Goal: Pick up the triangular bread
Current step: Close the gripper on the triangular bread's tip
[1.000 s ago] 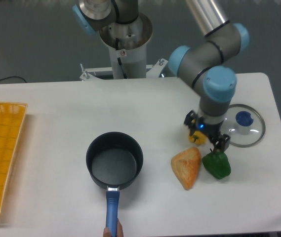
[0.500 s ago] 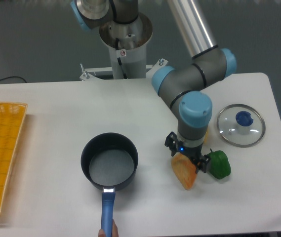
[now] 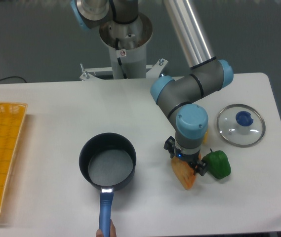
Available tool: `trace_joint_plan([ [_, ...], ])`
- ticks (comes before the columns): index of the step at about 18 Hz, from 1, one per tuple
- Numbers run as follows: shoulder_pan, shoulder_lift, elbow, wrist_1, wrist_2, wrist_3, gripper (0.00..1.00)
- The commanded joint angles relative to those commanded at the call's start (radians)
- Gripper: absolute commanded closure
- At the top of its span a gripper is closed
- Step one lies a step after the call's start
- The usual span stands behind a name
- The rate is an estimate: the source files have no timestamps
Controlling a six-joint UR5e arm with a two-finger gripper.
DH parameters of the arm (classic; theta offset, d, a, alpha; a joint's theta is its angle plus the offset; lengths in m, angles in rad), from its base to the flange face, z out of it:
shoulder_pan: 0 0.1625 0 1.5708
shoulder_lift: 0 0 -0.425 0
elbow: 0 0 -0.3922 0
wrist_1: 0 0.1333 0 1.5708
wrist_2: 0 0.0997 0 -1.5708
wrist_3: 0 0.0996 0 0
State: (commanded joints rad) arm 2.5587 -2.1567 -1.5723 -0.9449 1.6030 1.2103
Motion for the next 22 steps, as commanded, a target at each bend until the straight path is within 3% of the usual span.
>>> trace_joint_plan([
  [9,0.005,-0.012,-0.005,-0.002,0.000,0.003,0.00],
  [12,0.006,-0.015,-0.005,-0.002,0.000,0.003,0.06],
  [13,0.006,-0.017,-0.003,-0.002,0.000,0.003,0.10],
  [19,0.006,-0.014,0.000,-0.005,0.002,0.002,0.64],
  [20,0.006,-0.012,0.000,-0.006,0.003,0.002,0.70],
  [22,0.009,-0.008,0.008,-0.008,0.002,0.003,0.72],
])
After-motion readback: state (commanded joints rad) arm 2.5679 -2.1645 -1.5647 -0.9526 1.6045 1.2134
